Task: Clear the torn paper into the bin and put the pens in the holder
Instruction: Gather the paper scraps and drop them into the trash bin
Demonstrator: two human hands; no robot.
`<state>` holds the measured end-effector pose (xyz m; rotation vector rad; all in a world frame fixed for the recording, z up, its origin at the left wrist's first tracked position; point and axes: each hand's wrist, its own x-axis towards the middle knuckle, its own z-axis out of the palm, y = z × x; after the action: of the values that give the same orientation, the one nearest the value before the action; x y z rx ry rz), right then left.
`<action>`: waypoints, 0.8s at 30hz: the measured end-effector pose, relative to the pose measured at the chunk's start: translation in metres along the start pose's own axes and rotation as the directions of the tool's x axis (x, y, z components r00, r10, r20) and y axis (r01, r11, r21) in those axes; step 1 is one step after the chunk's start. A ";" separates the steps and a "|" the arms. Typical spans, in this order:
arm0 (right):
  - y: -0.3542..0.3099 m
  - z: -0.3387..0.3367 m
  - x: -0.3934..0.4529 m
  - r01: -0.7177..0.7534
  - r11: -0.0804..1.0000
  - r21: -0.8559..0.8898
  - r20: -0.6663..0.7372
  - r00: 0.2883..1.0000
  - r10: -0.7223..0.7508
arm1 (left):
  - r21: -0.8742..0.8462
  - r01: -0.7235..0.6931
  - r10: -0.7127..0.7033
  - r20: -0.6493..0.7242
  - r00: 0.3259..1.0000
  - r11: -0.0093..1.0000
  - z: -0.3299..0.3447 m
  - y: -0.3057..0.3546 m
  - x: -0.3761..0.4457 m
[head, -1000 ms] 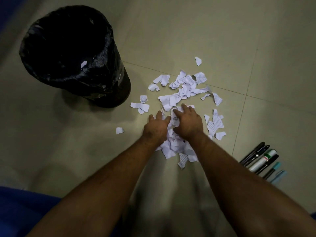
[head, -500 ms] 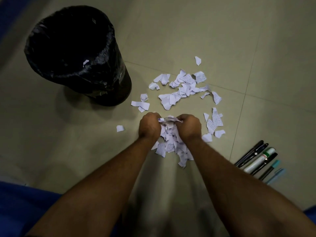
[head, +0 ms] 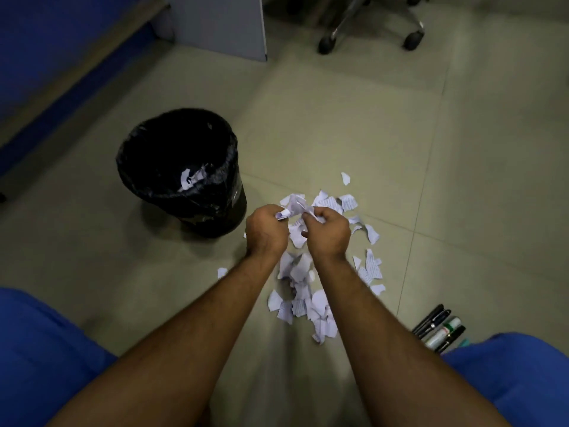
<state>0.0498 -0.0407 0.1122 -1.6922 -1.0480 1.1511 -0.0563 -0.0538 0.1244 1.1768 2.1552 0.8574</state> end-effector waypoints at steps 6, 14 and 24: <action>-0.079 0.034 0.001 0.138 0.984 0.108 0.060 0.988 -0.145 | -0.157 -0.040 0.005 -0.216 0.976 0.987 -0.059 0.041 0.024; -0.166 0.110 -0.010 0.288 0.958 0.008 0.165 0.944 -0.285 | -0.317 -0.027 -0.085 -0.334 0.939 0.948 -0.139 0.038 0.080; -0.173 0.149 -0.012 0.408 0.793 -0.451 0.448 0.873 -0.194 | 0.198 0.120 -0.083 -0.184 0.979 0.973 -0.167 -0.007 0.114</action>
<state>-0.1277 0.0289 0.2395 -1.6335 -1.9718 1.0458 -0.2318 -0.0042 0.2121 1.1133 2.4763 0.7271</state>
